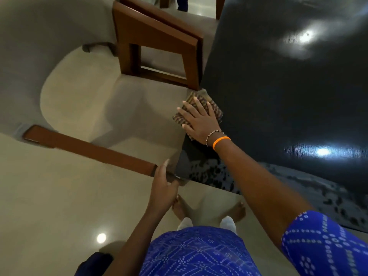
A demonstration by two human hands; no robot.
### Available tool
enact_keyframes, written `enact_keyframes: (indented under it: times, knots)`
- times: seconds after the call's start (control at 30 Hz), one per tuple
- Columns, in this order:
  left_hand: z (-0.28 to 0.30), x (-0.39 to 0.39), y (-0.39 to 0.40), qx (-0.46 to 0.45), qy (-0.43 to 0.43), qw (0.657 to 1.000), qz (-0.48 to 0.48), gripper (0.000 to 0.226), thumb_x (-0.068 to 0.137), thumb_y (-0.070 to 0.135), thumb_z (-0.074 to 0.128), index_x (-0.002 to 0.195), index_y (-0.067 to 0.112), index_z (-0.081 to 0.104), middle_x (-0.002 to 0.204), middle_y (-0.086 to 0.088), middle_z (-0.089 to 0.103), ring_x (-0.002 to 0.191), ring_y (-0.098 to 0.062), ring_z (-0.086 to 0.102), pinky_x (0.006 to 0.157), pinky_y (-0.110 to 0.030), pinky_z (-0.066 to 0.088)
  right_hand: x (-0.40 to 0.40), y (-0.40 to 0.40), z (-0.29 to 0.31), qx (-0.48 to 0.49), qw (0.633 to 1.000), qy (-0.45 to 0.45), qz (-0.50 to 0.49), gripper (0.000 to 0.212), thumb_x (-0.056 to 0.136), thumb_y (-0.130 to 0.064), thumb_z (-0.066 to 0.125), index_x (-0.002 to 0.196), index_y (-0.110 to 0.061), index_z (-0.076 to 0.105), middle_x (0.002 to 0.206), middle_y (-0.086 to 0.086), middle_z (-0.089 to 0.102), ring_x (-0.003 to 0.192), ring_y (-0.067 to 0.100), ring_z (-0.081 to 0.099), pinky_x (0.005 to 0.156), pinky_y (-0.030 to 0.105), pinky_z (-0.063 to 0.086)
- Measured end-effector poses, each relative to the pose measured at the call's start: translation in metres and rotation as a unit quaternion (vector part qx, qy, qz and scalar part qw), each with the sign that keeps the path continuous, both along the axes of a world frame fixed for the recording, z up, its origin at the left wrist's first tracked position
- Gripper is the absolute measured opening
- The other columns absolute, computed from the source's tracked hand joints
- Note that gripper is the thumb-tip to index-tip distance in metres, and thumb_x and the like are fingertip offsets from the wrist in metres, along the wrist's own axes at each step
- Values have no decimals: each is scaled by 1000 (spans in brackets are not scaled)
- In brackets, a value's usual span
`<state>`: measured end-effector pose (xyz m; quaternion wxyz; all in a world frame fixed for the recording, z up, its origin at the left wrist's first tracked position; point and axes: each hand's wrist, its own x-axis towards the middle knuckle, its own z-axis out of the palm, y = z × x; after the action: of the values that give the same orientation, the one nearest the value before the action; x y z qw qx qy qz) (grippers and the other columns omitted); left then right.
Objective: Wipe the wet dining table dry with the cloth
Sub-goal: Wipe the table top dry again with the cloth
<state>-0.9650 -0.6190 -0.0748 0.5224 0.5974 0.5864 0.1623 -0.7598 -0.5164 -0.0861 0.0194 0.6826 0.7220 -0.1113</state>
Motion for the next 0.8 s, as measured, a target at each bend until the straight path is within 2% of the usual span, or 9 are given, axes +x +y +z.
enact_keyframes:
  times: [0.07,0.13,0.27,0.33,0.43,0.5,0.63,0.7,0.8]
  knots:
    - [-4,-5,-4,-81,-45,994,59,53,84,-4,44,133,18,44,135,-2,50,121,-12,47,94,-21,37,-18,-24,1,6,1000,6,-2,57,94,-44,36,148,-33,19,160,-3,12,148,27,0,115,53,-1]
    - [-8,-10,-8,-147,-86,979,109,46,85,-7,41,123,16,52,122,-3,61,111,-13,56,82,-19,42,-41,-57,0,19,999,20,20,58,91,-44,39,147,-32,25,158,-2,19,147,29,8,115,53,2]
    - [-10,-17,-12,-268,-159,931,193,37,88,-8,37,117,4,57,99,-5,68,92,-14,63,77,-23,48,-80,-120,-2,34,997,29,63,59,87,-44,42,144,-34,33,155,-2,30,144,29,21,114,54,11]
    - [-8,-16,-13,-295,-198,912,205,37,90,-7,32,114,5,57,96,-7,67,87,-17,62,79,-27,50,-81,-136,-4,44,995,23,92,57,88,-42,44,143,-35,33,154,-1,31,143,29,24,113,55,14]
    - [3,-8,-16,-308,-233,905,180,33,94,-2,32,112,7,57,98,-10,67,84,-20,64,71,-26,54,-62,-149,-5,52,992,25,113,54,92,-43,41,145,-35,29,155,0,29,144,30,21,114,55,14]
    - [9,0,-18,-321,-237,901,167,30,95,0,31,114,4,54,99,-12,66,87,-21,64,72,-26,53,-44,-161,-4,51,995,22,84,53,93,-45,37,145,-34,30,154,0,30,144,30,23,113,55,17]
    - [17,16,-27,-339,-214,908,125,29,95,-1,30,110,6,54,112,-14,61,108,-25,57,100,-37,41,8,-200,-4,51,998,7,-25,53,94,-46,31,145,-34,28,155,-2,28,144,26,20,115,48,16]
    - [19,20,-31,-334,-196,916,103,30,95,-1,30,108,10,54,114,-11,61,110,-24,57,104,-38,38,38,-221,-2,48,994,0,-100,54,93,-45,30,145,-32,28,154,0,30,143,28,23,113,44,14]
    - [17,20,-31,-329,-181,923,83,33,95,0,29,116,11,52,115,-8,61,110,-22,57,104,-37,38,79,-249,3,41,975,-13,-217,55,91,-44,27,144,-29,29,153,1,29,142,30,26,111,39,11]
